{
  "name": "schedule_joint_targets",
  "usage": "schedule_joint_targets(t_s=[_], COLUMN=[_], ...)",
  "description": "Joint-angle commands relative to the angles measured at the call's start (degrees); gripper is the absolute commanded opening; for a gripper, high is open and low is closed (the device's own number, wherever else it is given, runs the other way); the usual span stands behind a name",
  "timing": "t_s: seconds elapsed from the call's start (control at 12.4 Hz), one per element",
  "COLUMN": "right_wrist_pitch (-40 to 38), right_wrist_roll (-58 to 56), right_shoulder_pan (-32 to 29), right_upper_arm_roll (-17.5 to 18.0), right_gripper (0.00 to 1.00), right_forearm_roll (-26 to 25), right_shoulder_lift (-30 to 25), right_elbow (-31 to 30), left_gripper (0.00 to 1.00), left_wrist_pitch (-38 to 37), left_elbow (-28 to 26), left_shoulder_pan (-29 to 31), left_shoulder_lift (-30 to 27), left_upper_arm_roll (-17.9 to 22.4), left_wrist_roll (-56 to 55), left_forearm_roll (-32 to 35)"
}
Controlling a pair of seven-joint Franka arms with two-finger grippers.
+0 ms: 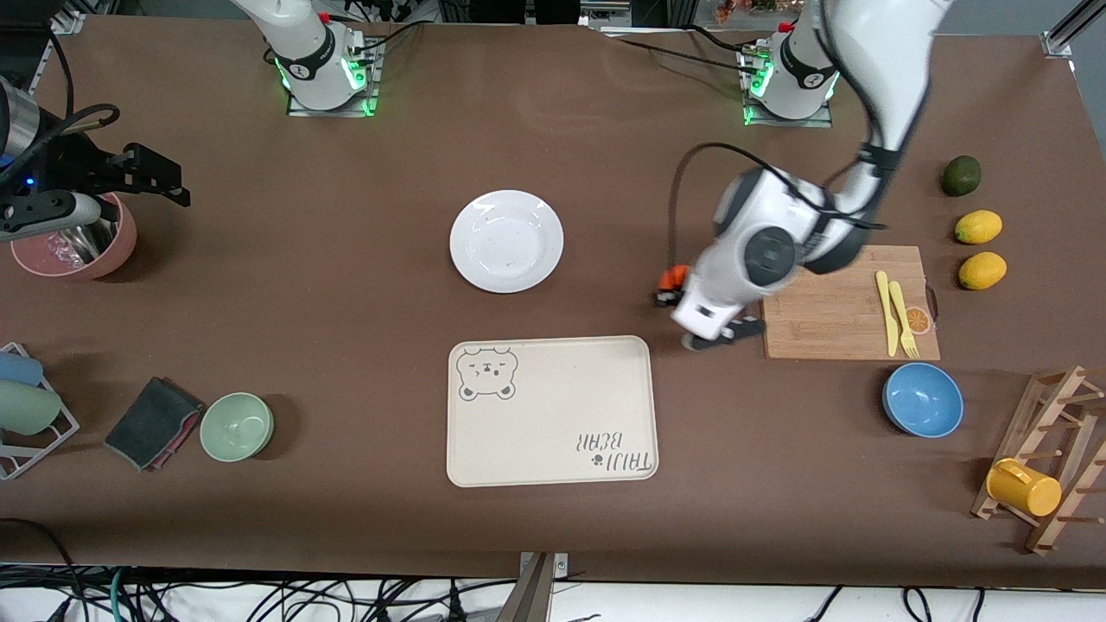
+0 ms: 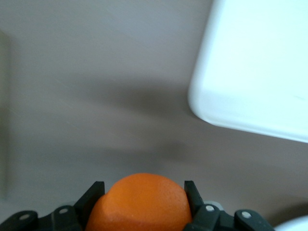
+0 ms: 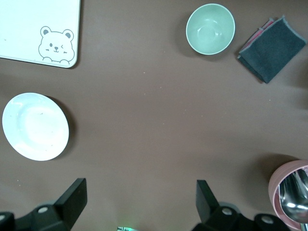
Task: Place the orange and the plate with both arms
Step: 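Carry the orange with the left gripper over the white plate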
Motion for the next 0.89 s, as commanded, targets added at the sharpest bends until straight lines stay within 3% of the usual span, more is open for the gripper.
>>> schedule_joint_targets(t_s=[0.0,0.16,0.4,0.57,0.65,0.81], right_wrist_pitch=[-1.21,-1.21,-1.21,-1.21,-1.21,-1.21], right_wrist_roll=[0.25,0.34,0.34,0.34,0.25,0.34], right_shoulder_pan=[-0.09,-0.09,-0.09,-0.17,-0.18,-0.18], right_upper_arm_roll=[0.13,0.13,0.13,0.13,0.13,0.13], right_gripper=[1.00,1.00,1.00,1.00,1.00,1.00], right_forearm_roll=[-0.49,-0.49,-0.40,-0.40,-0.40,-0.40], right_shoulder_lift=[0.66,0.66,0.66,0.66,0.66,0.66], right_elbow=[1.80,1.80,1.80,1.80,1.80,1.80], left_gripper=[0.12,0.10,0.08,0.09,0.11,0.30], left_wrist_pitch=[-0.53,2.71,11.67,13.98,14.07,14.07], left_elbow=[8.32,11.05,13.17,15.01,16.41,19.22], left_shoulder_pan=[-8.29,-16.19,-25.78,-30.81,-32.22,-33.98], left_shoulder_lift=[6.47,11.30,15.44,17.73,18.78,21.59], left_upper_arm_roll=[-0.13,-0.04,0.05,1.27,2.23,5.04], left_wrist_roll=[-14.36,-23.87,-38.63,-41.22,-41.23,-40.88], left_forearm_roll=[-2.39,-7.31,-7.16,-6.98,-6.98,-6.89])
